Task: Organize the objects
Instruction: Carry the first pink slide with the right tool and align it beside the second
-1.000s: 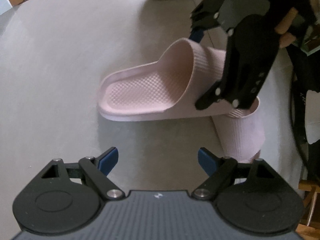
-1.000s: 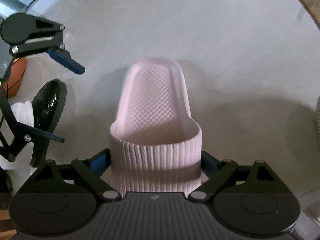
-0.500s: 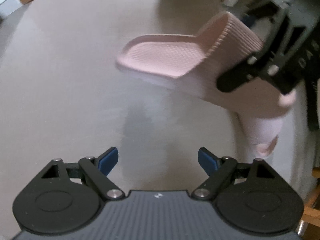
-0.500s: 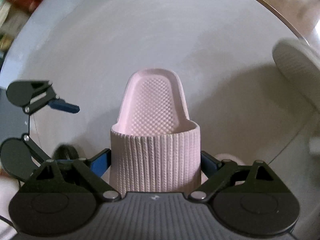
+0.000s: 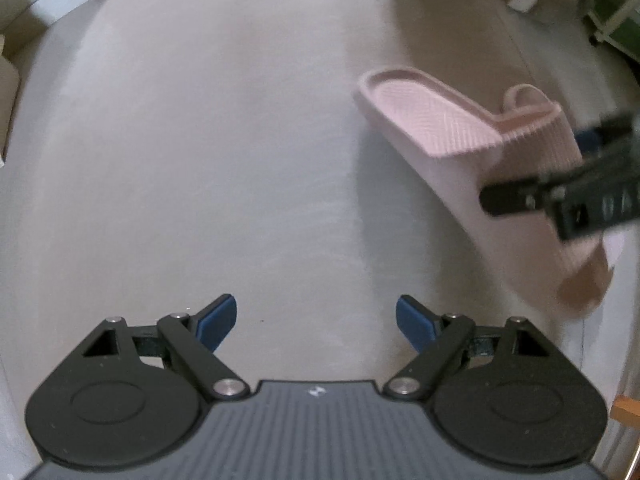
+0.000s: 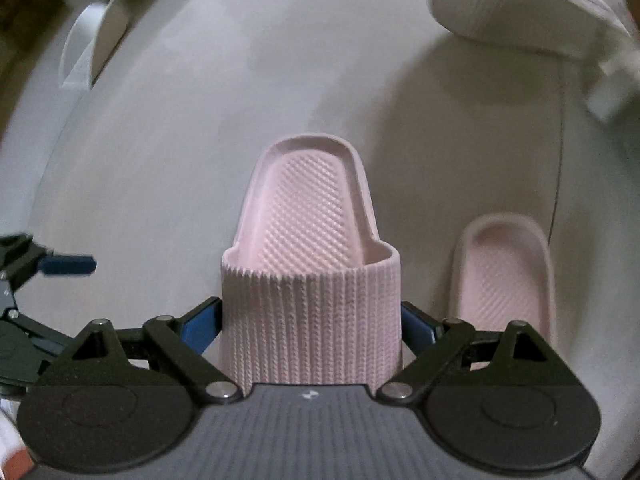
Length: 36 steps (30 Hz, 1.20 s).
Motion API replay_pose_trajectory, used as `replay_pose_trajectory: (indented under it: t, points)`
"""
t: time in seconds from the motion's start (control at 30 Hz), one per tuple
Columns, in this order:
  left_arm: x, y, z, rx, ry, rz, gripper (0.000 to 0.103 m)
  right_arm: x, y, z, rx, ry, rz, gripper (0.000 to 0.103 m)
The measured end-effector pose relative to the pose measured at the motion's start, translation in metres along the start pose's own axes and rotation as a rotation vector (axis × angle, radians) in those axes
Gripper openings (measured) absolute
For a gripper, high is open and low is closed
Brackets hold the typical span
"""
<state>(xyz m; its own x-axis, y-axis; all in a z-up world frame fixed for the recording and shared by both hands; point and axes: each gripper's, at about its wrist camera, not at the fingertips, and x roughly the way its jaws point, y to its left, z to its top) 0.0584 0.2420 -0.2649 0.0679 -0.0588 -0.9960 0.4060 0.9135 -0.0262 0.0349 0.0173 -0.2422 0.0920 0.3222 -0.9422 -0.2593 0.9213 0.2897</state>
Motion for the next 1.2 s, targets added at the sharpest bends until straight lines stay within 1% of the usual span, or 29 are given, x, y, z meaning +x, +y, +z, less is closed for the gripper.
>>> replay_pose_trajectory:
  t: [0.07, 0.13, 0.17, 0.2, 0.23, 0.27, 0.43, 0.57, 0.63, 0.7, 0.83, 0.9, 1.07, 1.13, 1.17, 1.2]
  points:
    - [-0.001, 0.003, 0.0, -0.002, -0.005, -0.001, 0.087, 0.002, 0.004, -0.013, 0.032, -0.03, -0.022, 0.095]
    - [-0.003, 0.002, 0.001, 0.003, -0.011, -0.01, 0.087, 0.003, 0.005, -0.023, 0.057, -0.039, -0.035, 0.095]
    - [0.003, 0.003, -0.004, 0.008, -0.014, -0.017, 0.087, 0.004, 0.009, -0.028, 0.053, -0.047, -0.05, 0.095]
    - [0.001, 0.003, -0.004, 0.014, -0.015, -0.023, 0.087, 0.007, 0.008, -0.032, 0.042, -0.055, -0.062, 0.095]
    - [0.002, 0.002, 0.002, 0.021, -0.014, -0.029, 0.087, 0.007, 0.009, -0.037, 0.028, -0.071, -0.079, 0.095]
    - [0.002, 0.001, 0.002, 0.027, -0.012, -0.032, 0.087, 0.007, 0.01, -0.041, 0.023, -0.077, -0.089, 0.095]
    - [-0.004, -0.008, -0.003, 0.054, -0.004, -0.037, 0.087, 0.009, 0.011, -0.051, 0.049, -0.082, -0.122, 0.095]
    - [-0.011, -0.006, -0.002, 0.054, -0.014, -0.045, 0.087, 0.01, 0.011, -0.053, 0.06, -0.091, -0.145, 0.095]
    - [-0.011, -0.005, -0.001, 0.04, -0.015, -0.046, 0.087, 0.01, 0.011, -0.054, 0.07, -0.083, -0.16, 0.095]
    - [-0.011, -0.005, 0.0, 0.034, -0.012, -0.051, 0.087, 0.008, 0.01, -0.055, 0.074, -0.073, -0.156, 0.095]
    - [-0.011, -0.007, 0.001, 0.042, -0.011, -0.06, 0.087, 0.006, 0.01, -0.061, 0.076, -0.066, -0.165, 0.096]
    - [0.002, -0.018, 0.006, 0.044, -0.006, -0.065, 0.087, 0.005, 0.012, -0.063, 0.087, -0.059, -0.171, 0.096]
    - [0.002, -0.019, 0.006, 0.059, 0.003, -0.057, 0.087, 0.004, 0.016, -0.067, 0.074, -0.035, -0.179, 0.096]
    - [0.001, -0.019, 0.007, 0.057, -0.001, -0.057, 0.087, 0.007, 0.019, -0.067, 0.063, -0.026, -0.192, 0.097]
    - [0.001, -0.019, 0.007, 0.054, -0.001, -0.056, 0.087, 0.006, 0.021, -0.068, 0.06, -0.025, -0.204, 0.1]
    - [0.001, -0.019, 0.008, 0.051, -0.001, -0.056, 0.087, 0.006, 0.023, -0.068, 0.056, -0.019, -0.192, 0.101]
